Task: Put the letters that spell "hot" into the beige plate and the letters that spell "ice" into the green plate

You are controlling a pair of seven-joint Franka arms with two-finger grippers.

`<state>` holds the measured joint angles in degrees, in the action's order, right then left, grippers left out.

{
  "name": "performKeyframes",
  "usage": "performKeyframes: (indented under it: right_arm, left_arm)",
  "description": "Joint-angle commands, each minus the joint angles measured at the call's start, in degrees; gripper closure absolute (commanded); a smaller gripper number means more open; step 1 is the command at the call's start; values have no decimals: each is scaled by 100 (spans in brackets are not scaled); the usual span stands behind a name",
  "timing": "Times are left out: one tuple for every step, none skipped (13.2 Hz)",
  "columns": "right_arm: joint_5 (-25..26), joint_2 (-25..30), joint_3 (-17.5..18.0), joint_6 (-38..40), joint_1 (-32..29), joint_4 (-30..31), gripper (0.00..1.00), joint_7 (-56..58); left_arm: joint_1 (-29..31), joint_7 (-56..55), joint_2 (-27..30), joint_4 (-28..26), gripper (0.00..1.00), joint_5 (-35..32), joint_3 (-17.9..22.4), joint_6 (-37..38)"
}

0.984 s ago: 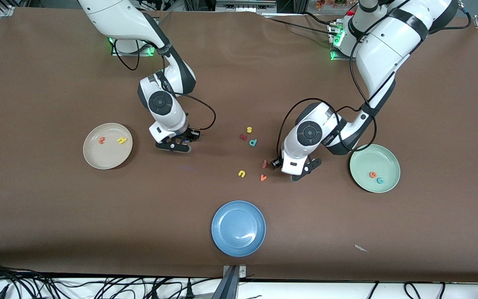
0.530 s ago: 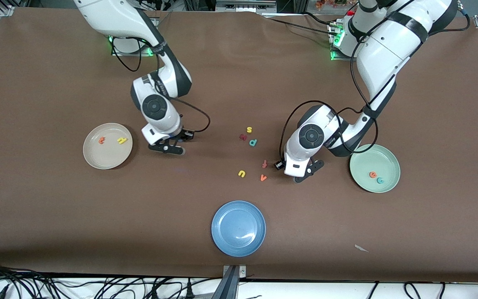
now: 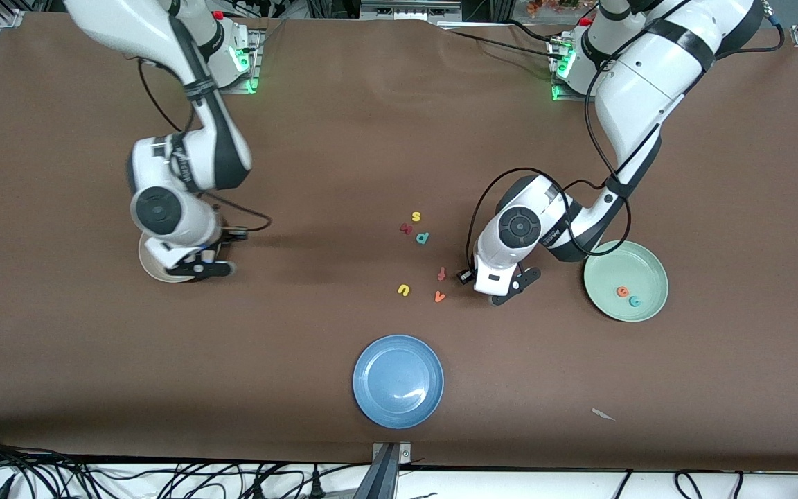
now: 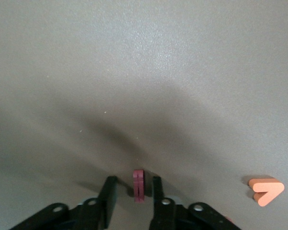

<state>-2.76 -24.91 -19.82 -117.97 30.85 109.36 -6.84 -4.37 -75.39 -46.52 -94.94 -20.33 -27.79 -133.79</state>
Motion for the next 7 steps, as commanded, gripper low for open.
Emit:
performKeyframes:
  right_arm:
    - [-67,-154,-277,82,-315,-2,80,1067]
    - [-67,-233,-277,47,-543,-2,79,1357]
    - [-76,-312,-268,3,-676,-11,79,1630]
    - [-76,-365,-268,-15,-703,-11,79,1720]
    - [-76,-418,-259,-59,-704,-28,79,1773]
    - [-76,-453,-259,-155,-747,-20,79,1860]
    - [-85,-515,-251,-182,-878,-20,79,2027]
  left_arm:
    - [-81,-99,-120,133,78,-182,55,11]
    - [-90,-99,-129,133,84,-182,55,11]
    - [-90,-99,-129,133,90,-199,55,11]
    - [-90,-81,-129,133,93,-208,63,11]
    - [-90,-46,-129,133,96,-208,63,11]
    - [-81,-11,-121,133,100,-208,63,11]
    - [-64,-2,-94,151,100,-208,63,20]
